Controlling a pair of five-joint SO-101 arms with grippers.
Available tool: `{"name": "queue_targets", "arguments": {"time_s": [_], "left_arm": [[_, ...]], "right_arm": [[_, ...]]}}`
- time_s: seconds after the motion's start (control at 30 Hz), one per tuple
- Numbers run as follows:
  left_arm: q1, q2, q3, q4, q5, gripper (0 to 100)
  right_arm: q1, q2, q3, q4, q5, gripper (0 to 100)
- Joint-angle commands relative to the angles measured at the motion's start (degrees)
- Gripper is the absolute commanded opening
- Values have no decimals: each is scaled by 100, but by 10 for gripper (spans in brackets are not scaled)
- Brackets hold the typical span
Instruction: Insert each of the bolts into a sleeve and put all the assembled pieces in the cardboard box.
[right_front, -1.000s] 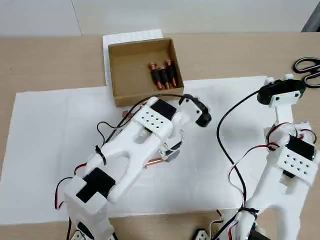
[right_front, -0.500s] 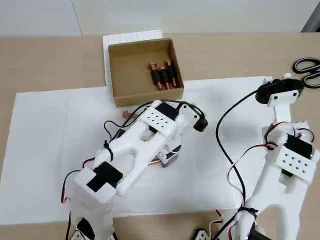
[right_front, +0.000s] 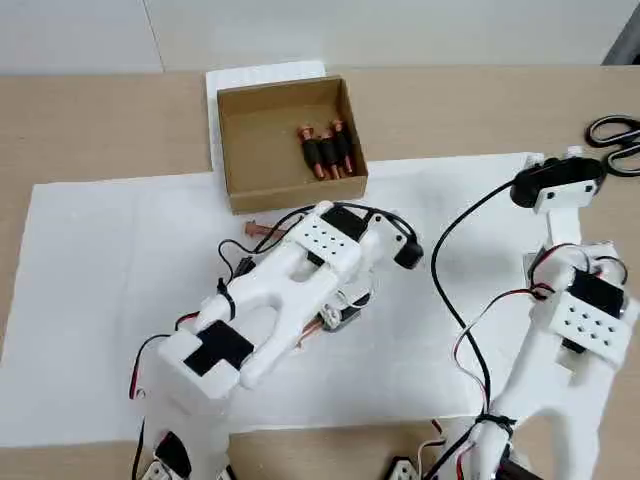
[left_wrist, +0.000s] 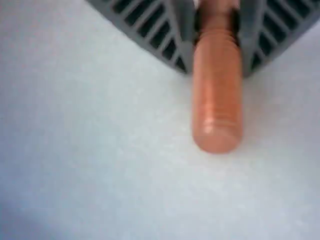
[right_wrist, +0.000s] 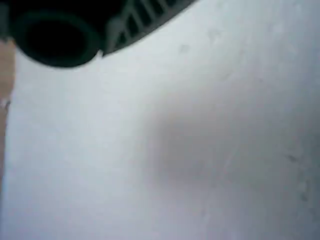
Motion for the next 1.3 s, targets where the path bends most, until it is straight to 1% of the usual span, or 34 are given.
{"name": "queue_targets", "arguments": {"time_s": [0.0,0.13,0.3,0.37,0.57,0.63,0.77,0.8,0.87,0.97,1.0,1.07,1.2,1.27], "left_arm": [[-316,9,-462,369,149,6],[-308,9,-919,782,413,6],[-264,9,-1218,905,457,6],[-176,0,-1226,905,580,6],[-176,-114,-1385,897,1398,6],[-325,-325,-1490,897,1644,6],[-923,-949,-1666,888,2488,6],[-1081,-1090,-1666,844,2787,6],[-1345,-1336,-1640,695,3692,6],[-1530,-1468,-1648,659,5582,6],[-1530,-1486,-1666,659,6092,6],[-1433,-1468,-1666,651,6919,6],[-949,-1451,-1631,607,8176,6],[-879,-1503,-1613,466,9143,6]], "right_arm": [[-31,-22,-44,40,-53,4],[-31,-22,-44,66,-53,4],[-154,-22,-44,277,-123,4],[-163,-48,-44,268,-211,4],[-154,-57,-44,268,-220,4],[-145,-66,-44,268,-273,4],[-145,-66,-44,277,-360,4],[-145,-66,-44,277,-360,4],[-136,-66,-44,277,-360,4],[-136,-66,-44,277,-369,4],[-136,-66,-44,277,-387,4],[-136,-66,-53,277,-484,4],[-136,-66,-62,286,-519,4],[-136,-75,-79,374,-519,4]]}}
